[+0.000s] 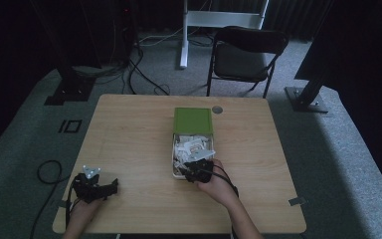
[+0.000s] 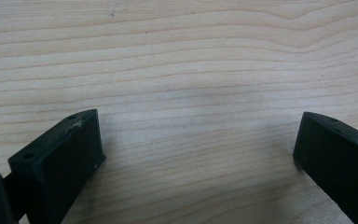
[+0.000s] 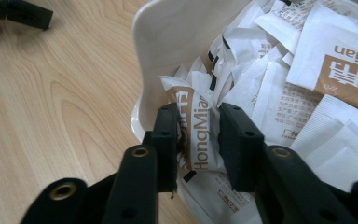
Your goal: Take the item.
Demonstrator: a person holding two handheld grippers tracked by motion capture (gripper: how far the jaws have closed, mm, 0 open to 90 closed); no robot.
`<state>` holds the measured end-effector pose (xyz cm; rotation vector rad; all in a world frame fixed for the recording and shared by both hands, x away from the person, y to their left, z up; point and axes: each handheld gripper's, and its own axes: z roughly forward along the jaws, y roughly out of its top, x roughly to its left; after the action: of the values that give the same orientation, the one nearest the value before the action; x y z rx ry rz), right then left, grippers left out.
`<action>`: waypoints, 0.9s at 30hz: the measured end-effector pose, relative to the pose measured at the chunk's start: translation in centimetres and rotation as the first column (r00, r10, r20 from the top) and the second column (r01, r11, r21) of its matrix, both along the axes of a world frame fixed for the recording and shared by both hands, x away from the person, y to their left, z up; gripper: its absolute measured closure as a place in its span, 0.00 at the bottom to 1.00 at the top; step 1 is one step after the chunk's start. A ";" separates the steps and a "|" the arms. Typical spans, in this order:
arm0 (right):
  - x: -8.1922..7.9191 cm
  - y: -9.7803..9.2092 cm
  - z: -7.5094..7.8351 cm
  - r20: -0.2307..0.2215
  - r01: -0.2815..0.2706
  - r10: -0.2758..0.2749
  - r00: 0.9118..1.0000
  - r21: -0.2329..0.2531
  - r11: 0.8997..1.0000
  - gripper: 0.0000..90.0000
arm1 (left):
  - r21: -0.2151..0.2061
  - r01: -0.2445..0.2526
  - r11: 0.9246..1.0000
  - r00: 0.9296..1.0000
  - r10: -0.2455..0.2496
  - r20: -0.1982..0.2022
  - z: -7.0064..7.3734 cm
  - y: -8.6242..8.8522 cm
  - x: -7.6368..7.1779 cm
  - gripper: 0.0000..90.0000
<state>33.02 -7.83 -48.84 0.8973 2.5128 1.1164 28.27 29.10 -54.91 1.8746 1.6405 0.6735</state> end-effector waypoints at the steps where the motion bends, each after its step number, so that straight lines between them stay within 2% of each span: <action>1: 0.0 0.0 0.1 -0.005 -0.002 0.002 1.000 0.002 1.000 0.79 | 0.000 0.000 1.000 1.000 0.000 0.000 0.0 0.0 0.0 0.02; 7: -0.2 -0.2 0.8 -0.010 -0.016 0.016 1.000 0.014 1.000 0.82 | 0.000 0.000 1.000 1.000 0.000 0.000 0.0 0.0 0.0 0.02; 15: -0.1 -0.9 2.4 0.019 -0.011 0.010 1.000 0.040 0.999 0.82 | -0.002 -0.002 1.000 1.000 0.002 0.001 0.0 0.0 0.0 0.02; 16: -0.1 -1.2 3.0 0.038 -0.002 0.000 0.999 0.054 0.999 0.82 | -0.001 -0.001 1.000 1.000 0.001 0.000 0.0 0.0 0.0 0.02; 18: 0.0 -1.3 3.4 0.044 -0.002 0.000 0.999 0.055 0.998 0.82 | 0.000 -0.001 1.000 1.000 0.001 0.000 0.0 0.0 0.0 0.02; 21: 0.2 -2.2 4.8 0.096 0.040 -0.048 0.994 0.080 0.996 0.82 | 0.001 0.001 1.000 1.000 -0.001 -0.001 0.0 0.0 0.0 0.02; 27: 0.7 -3.7 6.2 0.127 0.090 -0.106 0.986 0.120 0.989 0.82 | 0.001 0.001 1.000 1.000 -0.001 0.000 0.0 0.0 0.0 0.02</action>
<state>33.71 -11.50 -42.61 0.9319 2.2925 1.2542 28.28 29.11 -54.90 1.8760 1.6399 0.6734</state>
